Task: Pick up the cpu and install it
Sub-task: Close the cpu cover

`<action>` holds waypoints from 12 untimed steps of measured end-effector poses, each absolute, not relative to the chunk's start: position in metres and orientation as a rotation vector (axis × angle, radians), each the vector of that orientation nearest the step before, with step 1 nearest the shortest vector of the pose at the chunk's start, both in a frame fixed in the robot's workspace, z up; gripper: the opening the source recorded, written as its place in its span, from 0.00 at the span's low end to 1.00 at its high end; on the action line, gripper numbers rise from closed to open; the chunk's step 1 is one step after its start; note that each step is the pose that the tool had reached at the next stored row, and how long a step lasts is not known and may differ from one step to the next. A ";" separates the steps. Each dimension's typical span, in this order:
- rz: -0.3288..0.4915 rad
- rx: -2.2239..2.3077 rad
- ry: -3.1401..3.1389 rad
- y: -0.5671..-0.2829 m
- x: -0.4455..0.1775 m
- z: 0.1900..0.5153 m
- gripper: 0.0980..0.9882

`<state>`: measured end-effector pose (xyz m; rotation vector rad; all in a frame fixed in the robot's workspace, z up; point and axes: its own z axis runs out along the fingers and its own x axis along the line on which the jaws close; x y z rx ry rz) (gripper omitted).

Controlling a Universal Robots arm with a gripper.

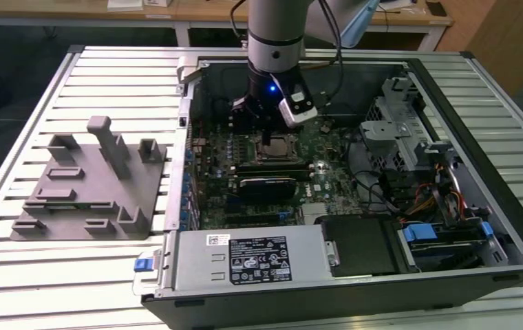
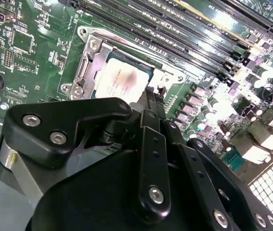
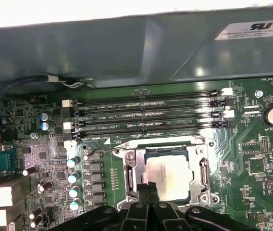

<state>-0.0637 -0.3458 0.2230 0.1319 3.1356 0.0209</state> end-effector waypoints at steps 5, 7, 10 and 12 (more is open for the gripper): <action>0.021 0.132 3.136 -0.346 -0.059 0.223 0.01; 0.021 0.132 3.136 -0.346 -0.055 0.223 0.01; 0.021 0.132 3.136 -0.346 -0.049 0.223 0.01; 0.021 0.132 3.136 -0.346 -0.045 0.223 0.01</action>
